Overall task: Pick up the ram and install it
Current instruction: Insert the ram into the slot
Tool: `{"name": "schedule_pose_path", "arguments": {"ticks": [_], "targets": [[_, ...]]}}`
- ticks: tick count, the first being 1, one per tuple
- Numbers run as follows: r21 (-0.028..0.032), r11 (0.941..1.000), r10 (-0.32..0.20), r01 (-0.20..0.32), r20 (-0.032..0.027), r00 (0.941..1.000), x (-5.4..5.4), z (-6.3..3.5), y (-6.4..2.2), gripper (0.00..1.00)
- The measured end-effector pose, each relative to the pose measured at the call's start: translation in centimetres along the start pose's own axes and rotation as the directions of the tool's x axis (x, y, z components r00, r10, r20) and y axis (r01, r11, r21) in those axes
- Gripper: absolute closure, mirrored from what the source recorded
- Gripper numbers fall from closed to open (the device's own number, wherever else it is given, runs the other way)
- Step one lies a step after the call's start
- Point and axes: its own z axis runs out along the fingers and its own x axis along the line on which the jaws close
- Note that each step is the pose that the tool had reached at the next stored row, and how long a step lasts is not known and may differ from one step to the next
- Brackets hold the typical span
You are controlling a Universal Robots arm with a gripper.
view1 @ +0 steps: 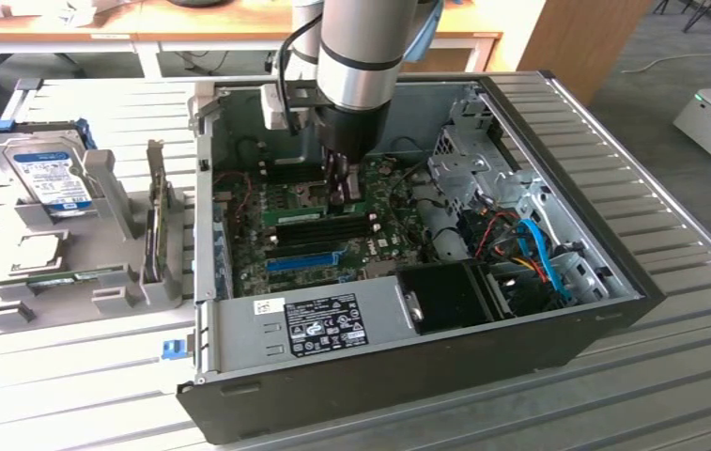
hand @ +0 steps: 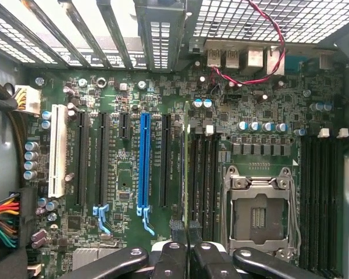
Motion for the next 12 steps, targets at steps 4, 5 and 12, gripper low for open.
{"name": "schedule_pose_path", "arguments": {"ticks": [4, 5, 12], "targets": [[0.0001, 1.0000, 0.000, 0.000, 0.0002, 1.0000, 0.00, 0.02, -0.02, 0.87], [0.0001, 1.0000, 0.000, 0.000, 0.0002, 1.0000, 0.00, 0.03, -0.04, 0.87], [0.0006, 0.9999, 0.012, -0.012, 0.0006, 0.9999, 0.01, 0.16, -0.27, 0.87]]}}
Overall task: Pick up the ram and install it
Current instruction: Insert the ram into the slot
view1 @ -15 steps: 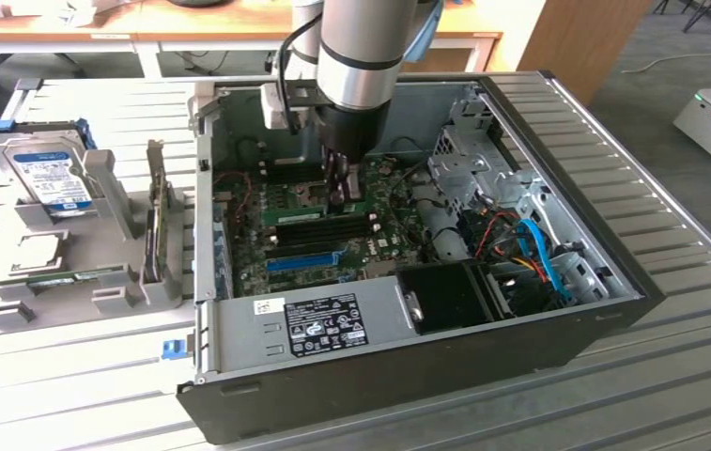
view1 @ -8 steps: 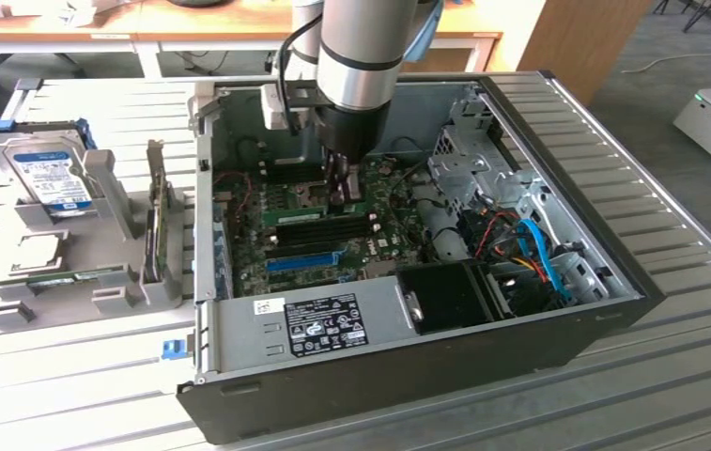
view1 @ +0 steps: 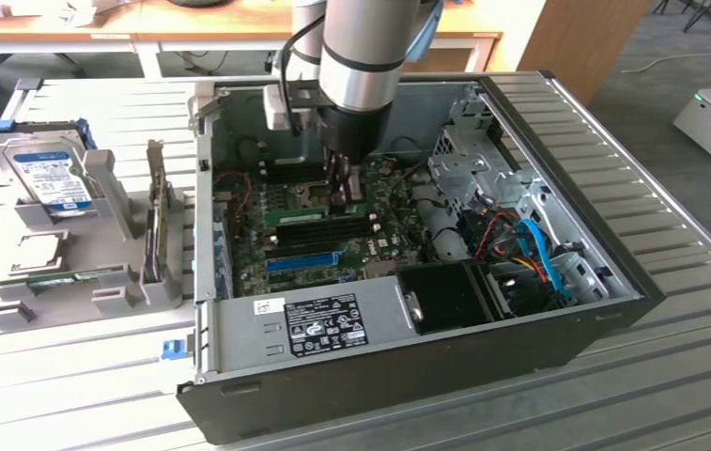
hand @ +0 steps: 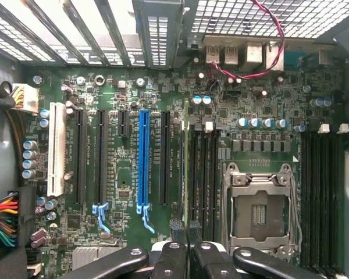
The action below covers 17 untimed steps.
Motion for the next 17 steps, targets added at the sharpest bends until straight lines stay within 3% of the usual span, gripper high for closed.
{"name": "schedule_pose_path", "arguments": {"ticks": [17], "targets": [[0.0001, 1.0000, 0.002, -0.002, 0.0001, 1.0000, 0.0, 0.09, -1.06, 0.87]]}}
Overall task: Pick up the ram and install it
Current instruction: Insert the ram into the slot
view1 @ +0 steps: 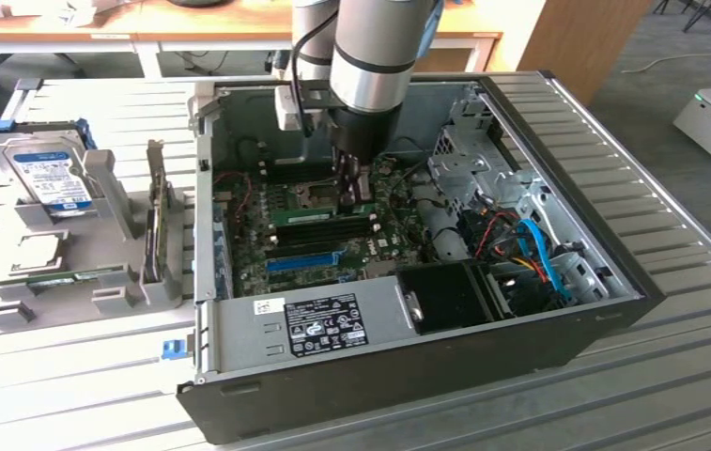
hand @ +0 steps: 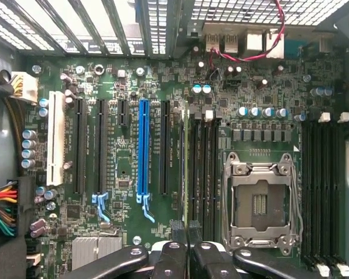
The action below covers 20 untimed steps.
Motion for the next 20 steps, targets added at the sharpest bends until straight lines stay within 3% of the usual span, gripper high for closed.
{"name": "schedule_pose_path", "arguments": {"ticks": [11, 20], "targets": [[0.0001, 1.0000, 0.000, 0.000, 0.0002, 1.0000, 0.00, 0.08, -0.38, 0.87], [0.0001, 1.0000, 0.000, 0.000, 0.0001, 1.0000, 0.04, 0.88, -0.41, 0.87]]}}
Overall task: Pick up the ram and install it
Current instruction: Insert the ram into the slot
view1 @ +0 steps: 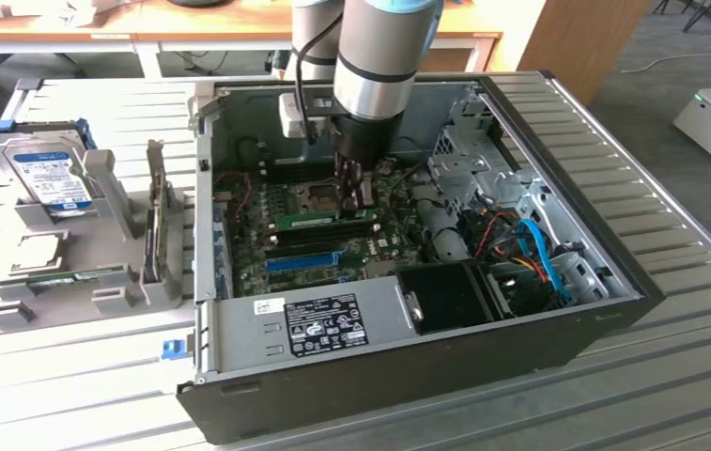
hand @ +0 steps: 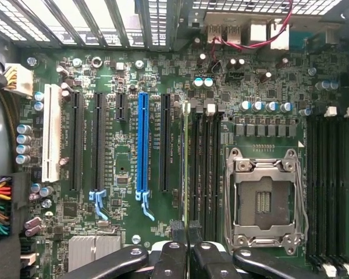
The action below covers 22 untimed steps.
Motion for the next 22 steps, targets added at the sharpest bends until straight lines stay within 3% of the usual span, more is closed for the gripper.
{"name": "schedule_pose_path", "arguments": {"ticks": [5, 22], "targets": [[0.0000, 1.0000, 0.000, 0.000, 0.0000, 1.0000, 0.02, 0.42, -0.01, 0.87], [0.0000, 1.0000, 0.000, 0.000, 0.0000, 1.0000, 0.02, 0.46, -0.42, 0.87]]}}
